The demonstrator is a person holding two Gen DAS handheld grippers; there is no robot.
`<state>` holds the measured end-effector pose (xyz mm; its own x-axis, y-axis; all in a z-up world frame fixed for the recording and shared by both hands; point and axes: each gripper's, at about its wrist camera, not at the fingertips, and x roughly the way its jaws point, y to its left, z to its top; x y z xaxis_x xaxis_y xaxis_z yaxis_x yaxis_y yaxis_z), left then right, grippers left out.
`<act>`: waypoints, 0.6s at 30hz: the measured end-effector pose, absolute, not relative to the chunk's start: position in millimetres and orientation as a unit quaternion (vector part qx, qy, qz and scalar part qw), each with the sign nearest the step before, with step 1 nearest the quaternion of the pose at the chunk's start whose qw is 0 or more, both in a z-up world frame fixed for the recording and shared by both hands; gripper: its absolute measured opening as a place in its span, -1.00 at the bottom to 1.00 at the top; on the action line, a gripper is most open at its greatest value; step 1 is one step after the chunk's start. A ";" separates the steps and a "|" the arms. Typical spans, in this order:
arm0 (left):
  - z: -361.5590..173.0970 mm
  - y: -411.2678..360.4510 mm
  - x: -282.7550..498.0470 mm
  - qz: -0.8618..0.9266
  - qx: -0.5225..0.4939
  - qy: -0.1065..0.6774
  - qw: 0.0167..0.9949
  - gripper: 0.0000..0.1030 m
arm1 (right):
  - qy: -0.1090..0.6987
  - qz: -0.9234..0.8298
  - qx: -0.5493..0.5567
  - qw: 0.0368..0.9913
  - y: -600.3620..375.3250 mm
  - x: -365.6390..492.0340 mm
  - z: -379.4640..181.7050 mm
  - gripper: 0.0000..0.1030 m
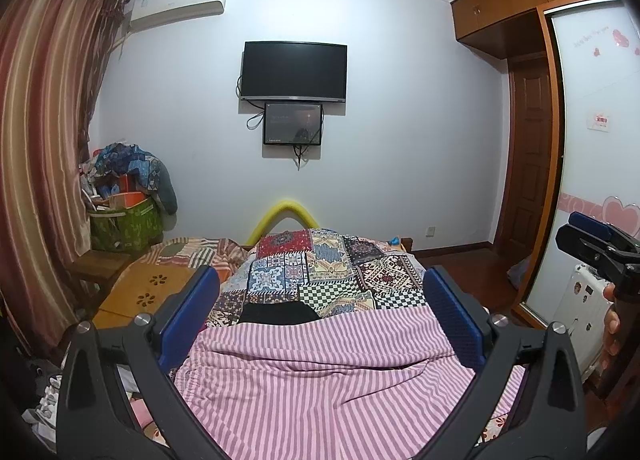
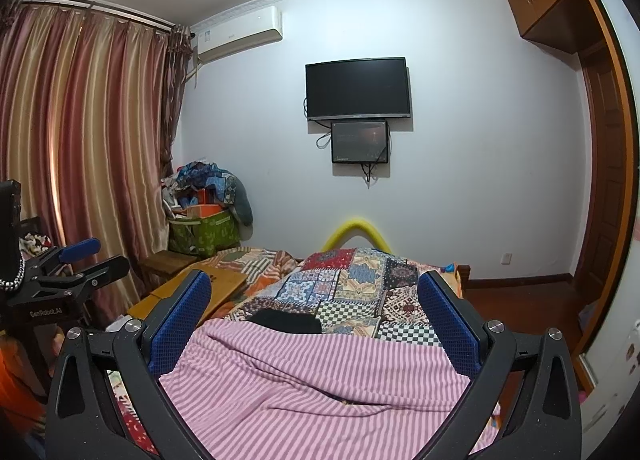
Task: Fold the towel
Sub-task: 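Reach both grippers to the striped pants and grasp their cuffs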
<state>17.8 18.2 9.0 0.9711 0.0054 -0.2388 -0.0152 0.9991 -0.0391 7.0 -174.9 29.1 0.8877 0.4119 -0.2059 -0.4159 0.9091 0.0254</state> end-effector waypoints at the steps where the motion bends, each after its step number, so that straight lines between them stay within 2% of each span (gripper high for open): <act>1: 8.3 20.2 18.9 0.006 -0.021 0.122 0.992 1.00 | 0.105 0.213 -0.009 0.971 -175.1 8.0 28.3 1.00; 10: -8.6 43.7 51.9 0.014 -0.021 0.152 0.988 1.00 | 0.129 0.181 -0.021 0.975 -182.1 29.0 12.8 1.00; 18: -47.9 100.8 121.1 0.046 -0.041 0.214 0.975 1.00 | 0.190 0.106 -0.035 0.975 -216.4 83.5 -22.7 0.99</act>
<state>121.1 100.8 -47.9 0.9039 0.0713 -0.4217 -0.1066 0.9924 -0.0607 83.5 -216.4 -22.7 0.9053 0.1932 -0.3782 -0.2201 0.9750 -0.0288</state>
